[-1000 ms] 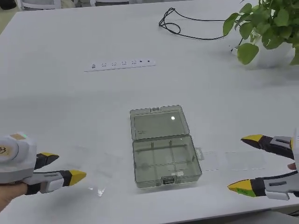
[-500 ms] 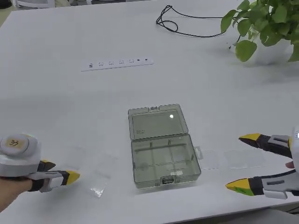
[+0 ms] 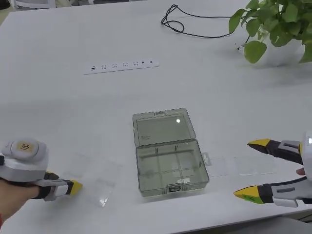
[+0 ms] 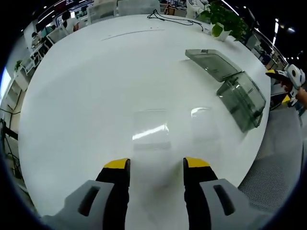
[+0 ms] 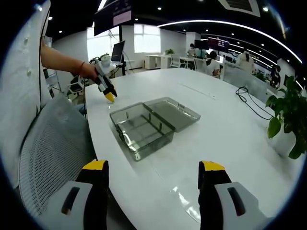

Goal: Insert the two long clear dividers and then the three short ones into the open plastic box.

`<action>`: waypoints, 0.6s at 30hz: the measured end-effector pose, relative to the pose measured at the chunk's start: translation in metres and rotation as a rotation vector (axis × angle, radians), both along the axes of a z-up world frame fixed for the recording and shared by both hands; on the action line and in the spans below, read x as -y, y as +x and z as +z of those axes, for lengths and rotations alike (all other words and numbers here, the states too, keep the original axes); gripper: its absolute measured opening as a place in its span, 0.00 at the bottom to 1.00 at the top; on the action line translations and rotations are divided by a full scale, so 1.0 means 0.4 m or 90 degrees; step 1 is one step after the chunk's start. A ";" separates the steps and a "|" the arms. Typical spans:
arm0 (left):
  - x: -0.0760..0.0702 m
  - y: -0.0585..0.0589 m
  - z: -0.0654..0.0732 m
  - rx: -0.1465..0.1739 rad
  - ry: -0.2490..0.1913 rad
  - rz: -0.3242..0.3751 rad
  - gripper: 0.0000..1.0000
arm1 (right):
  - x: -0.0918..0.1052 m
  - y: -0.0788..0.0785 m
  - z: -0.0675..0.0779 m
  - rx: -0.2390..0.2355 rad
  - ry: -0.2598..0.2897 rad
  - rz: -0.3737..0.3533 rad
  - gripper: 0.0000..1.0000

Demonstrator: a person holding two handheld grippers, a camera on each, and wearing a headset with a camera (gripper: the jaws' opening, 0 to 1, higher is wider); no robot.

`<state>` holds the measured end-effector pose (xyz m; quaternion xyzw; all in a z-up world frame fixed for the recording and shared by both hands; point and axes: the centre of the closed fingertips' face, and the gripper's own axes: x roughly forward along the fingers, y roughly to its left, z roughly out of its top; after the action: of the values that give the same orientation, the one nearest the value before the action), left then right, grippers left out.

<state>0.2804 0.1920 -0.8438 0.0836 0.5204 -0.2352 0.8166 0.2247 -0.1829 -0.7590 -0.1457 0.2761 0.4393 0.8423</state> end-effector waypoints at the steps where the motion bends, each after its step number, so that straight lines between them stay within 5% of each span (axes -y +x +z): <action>1: -0.001 0.000 0.000 -0.001 0.004 0.001 0.43 | 0.000 0.000 0.000 0.000 0.000 0.000 0.77; 15: -0.017 0.007 -0.010 -0.007 0.084 -0.014 0.35 | -0.004 0.004 0.000 0.001 0.002 0.001 0.77; 18: -0.017 0.006 -0.009 -0.012 0.082 -0.006 0.34 | -0.006 0.003 0.000 0.001 0.002 0.001 0.76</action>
<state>0.2829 0.1989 -0.8474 0.1362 0.5417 -0.2057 0.8035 0.2259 -0.1807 -0.7591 -0.1447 0.2743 0.4403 0.8426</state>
